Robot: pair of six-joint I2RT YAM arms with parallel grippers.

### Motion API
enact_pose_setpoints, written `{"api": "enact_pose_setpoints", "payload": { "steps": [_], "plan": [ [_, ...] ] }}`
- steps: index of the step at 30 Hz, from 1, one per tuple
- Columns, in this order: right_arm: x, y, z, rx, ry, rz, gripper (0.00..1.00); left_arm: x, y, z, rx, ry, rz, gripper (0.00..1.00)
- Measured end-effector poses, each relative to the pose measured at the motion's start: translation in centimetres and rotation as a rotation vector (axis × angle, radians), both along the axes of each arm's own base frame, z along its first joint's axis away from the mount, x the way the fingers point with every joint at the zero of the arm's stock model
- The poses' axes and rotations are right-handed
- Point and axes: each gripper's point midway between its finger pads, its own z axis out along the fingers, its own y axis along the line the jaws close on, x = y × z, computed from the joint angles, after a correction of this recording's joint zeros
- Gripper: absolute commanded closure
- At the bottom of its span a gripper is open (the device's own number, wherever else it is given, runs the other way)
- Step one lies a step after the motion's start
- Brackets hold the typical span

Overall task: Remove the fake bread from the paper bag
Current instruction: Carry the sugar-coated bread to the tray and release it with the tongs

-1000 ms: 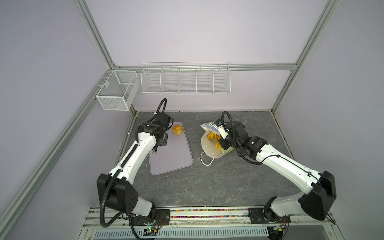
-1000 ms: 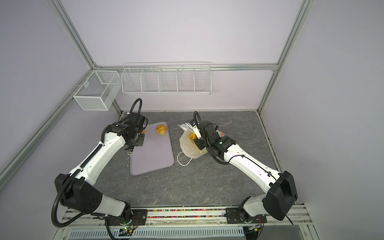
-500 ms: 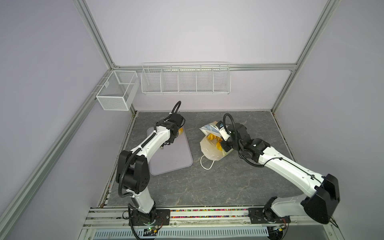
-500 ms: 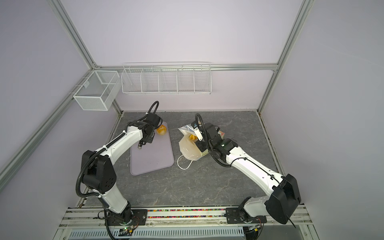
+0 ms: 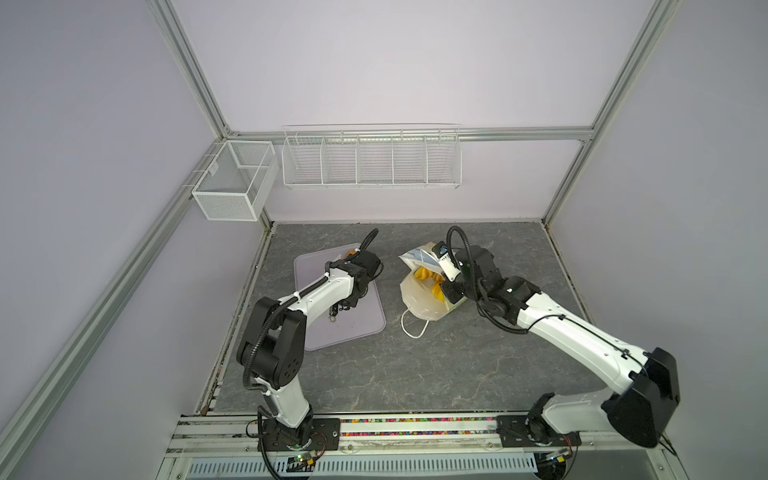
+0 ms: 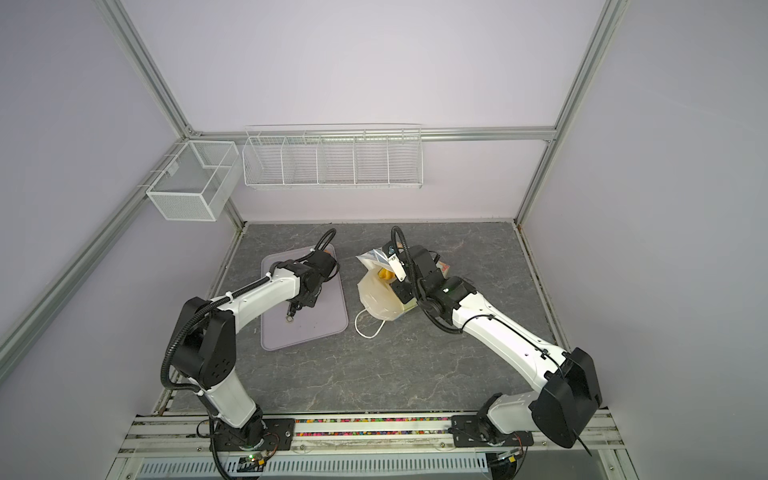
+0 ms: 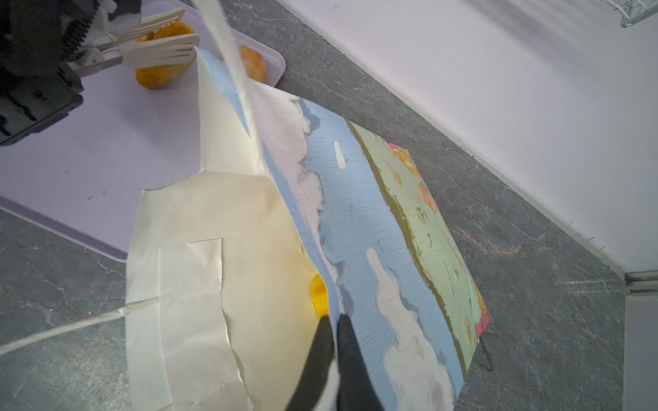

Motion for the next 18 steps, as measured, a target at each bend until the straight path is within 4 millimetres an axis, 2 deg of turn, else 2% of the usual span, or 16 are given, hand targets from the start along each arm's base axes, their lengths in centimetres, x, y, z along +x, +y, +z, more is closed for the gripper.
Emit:
{"api": "enact_pose_setpoints", "payload": {
  "steps": [18],
  "plan": [
    [0.0,0.0,0.0,0.001,0.001,0.001,0.94,-1.5,-5.7,-2.3,-0.292,0.062,-0.003,0.69]
  ]
}}
